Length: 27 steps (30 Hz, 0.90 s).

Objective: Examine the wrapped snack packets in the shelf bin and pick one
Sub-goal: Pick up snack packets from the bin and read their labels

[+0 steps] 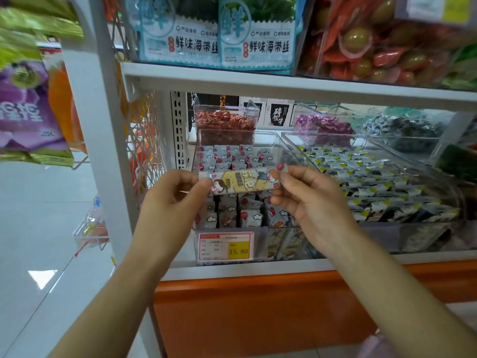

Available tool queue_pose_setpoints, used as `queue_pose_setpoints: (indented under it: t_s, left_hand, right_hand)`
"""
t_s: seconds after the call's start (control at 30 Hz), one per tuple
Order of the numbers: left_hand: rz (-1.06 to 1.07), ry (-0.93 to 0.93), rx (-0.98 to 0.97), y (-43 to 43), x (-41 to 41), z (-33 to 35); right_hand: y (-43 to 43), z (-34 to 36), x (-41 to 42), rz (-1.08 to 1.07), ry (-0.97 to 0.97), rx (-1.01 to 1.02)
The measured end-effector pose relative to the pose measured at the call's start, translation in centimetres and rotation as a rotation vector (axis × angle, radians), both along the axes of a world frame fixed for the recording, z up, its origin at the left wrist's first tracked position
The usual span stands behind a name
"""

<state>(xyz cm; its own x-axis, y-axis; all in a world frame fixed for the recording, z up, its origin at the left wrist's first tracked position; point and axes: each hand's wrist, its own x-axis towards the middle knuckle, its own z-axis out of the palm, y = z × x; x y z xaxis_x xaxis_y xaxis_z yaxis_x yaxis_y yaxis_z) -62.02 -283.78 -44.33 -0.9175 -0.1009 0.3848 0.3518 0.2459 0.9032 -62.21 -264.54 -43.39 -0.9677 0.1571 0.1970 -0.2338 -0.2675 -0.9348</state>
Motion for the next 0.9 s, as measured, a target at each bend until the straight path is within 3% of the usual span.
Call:
queue_pose_setpoints:
  t_s: [0.1,0.57,0.8,0.9]
  left_hand:
    - [-0.047,-0.088,0.138,-0.1,0.0,0.1]
    - [-0.209,-0.143,0.245,-0.26,-0.08,-0.14]
    - [-0.278,-0.221,0.379,-0.15,-0.06,0.01]
    - [-0.263,-0.193,0.338,-0.2,-0.06,-0.11]
  right_hand:
    - [-0.05,-0.15,0.11,0.026,-0.03,-0.011]
    - [0.21,-0.58,-0.24,0.005,-0.061,-0.051]
    - [0.31,-0.84,-0.19,-0.091,0.025,0.21]
    - [0.28,-0.82,-0.03,-0.106,0.06,0.304]
